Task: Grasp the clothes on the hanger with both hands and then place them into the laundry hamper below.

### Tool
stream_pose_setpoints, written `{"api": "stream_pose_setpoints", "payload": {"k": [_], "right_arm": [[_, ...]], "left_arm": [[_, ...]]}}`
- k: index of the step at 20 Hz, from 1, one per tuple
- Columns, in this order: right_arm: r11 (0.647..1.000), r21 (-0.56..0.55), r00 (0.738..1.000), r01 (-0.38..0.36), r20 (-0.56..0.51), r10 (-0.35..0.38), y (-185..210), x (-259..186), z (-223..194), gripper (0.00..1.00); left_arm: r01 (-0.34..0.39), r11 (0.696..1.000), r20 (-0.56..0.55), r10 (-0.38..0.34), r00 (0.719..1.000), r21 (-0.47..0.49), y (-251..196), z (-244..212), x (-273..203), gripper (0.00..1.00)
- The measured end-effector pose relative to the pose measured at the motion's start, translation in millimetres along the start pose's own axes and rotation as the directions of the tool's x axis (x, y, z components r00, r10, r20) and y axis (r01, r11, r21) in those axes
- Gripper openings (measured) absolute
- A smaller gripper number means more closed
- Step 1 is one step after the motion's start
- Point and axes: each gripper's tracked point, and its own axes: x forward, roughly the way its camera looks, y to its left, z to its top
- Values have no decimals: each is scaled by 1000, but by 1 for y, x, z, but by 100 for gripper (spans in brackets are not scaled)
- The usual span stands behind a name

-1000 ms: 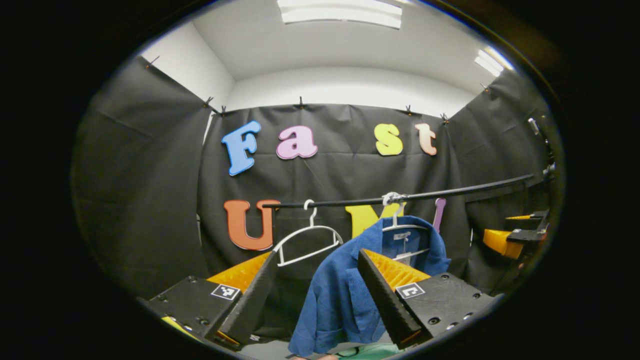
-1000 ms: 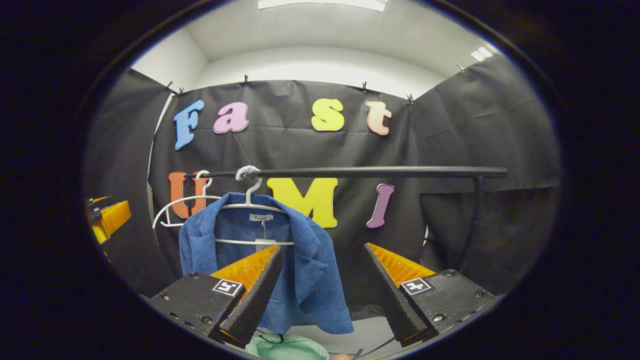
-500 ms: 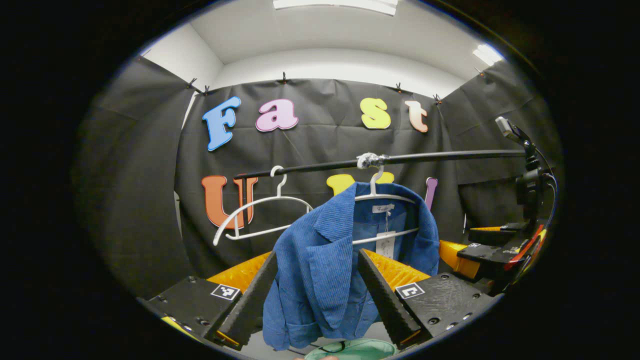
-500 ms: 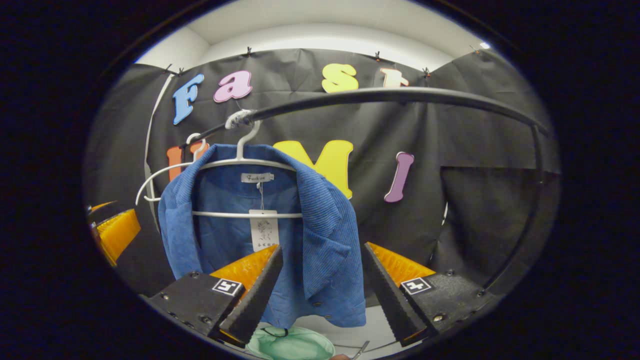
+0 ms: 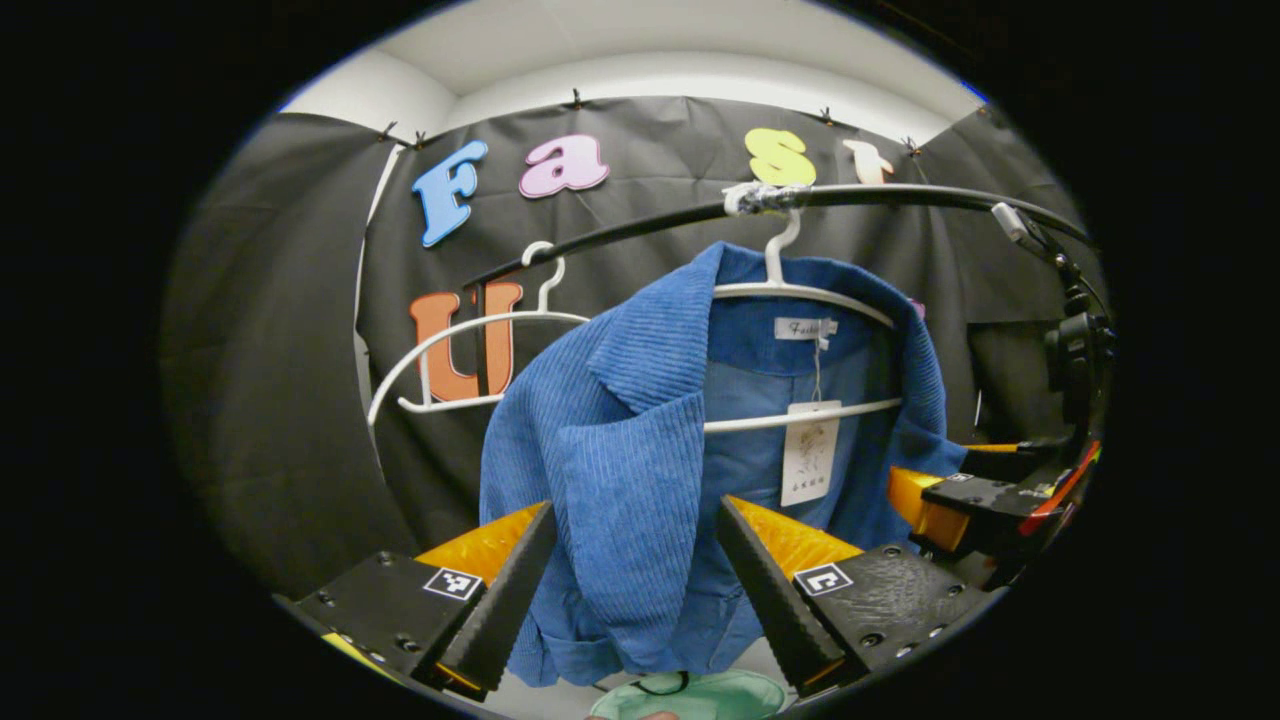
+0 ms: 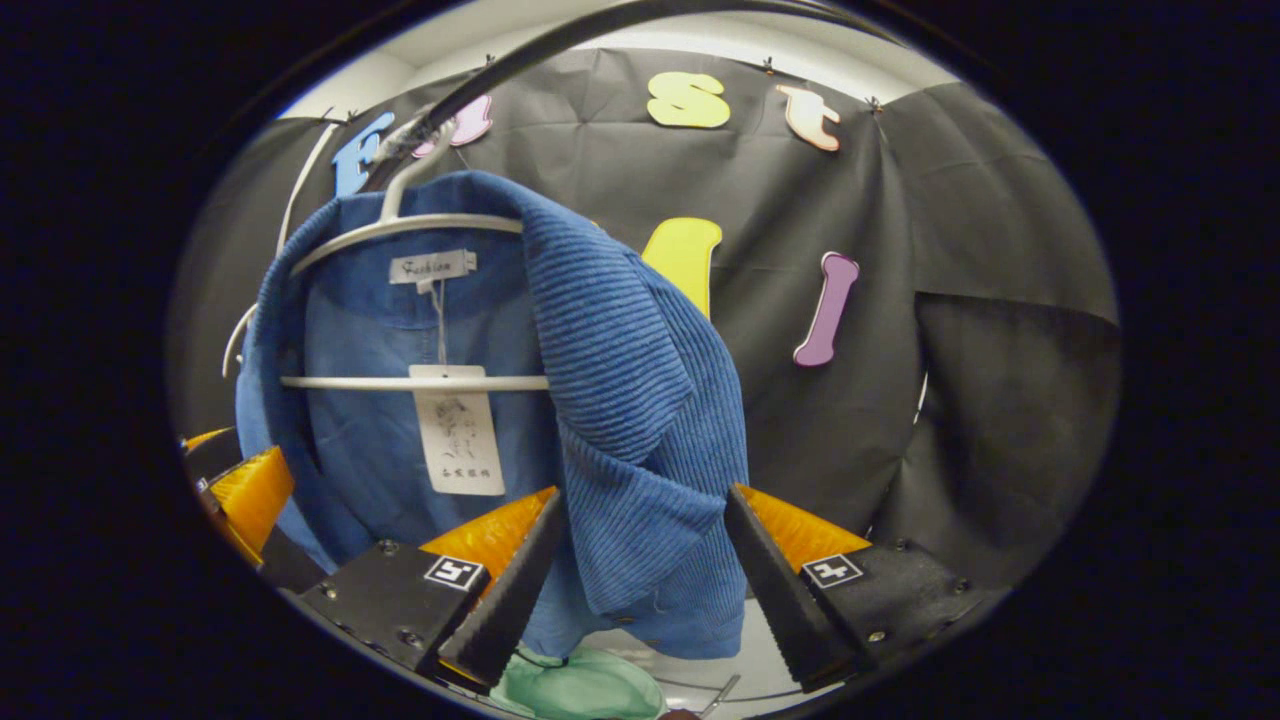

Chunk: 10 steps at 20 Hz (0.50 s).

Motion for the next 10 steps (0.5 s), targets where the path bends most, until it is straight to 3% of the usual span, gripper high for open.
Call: {"api": "stream_pose_setpoints", "payload": {"k": [1,5,7,8,10], "right_arm": [[1000,10,1000,-15,-3,15,3,6,0,100],[999,6,999,-52,4,52,13,23,1,100],[998,35,998,-55,7,55,8,27,4,100],[996,60,998,-58,11,58,3,28,5,99],[993,89,997,-72,21,70,-9,25,7,76]], "left_arm": [[-13,1000,1,13,1000,0,0,-2,5,100],[-49,999,14,49,999,-11,1,-8,25,96],[-63,998,14,63,998,-15,5,-9,30,99],[-67,997,11,67,998,-23,7,-11,31,83],[-84,995,-4,83,997,-45,12,-13,30,51]]}}
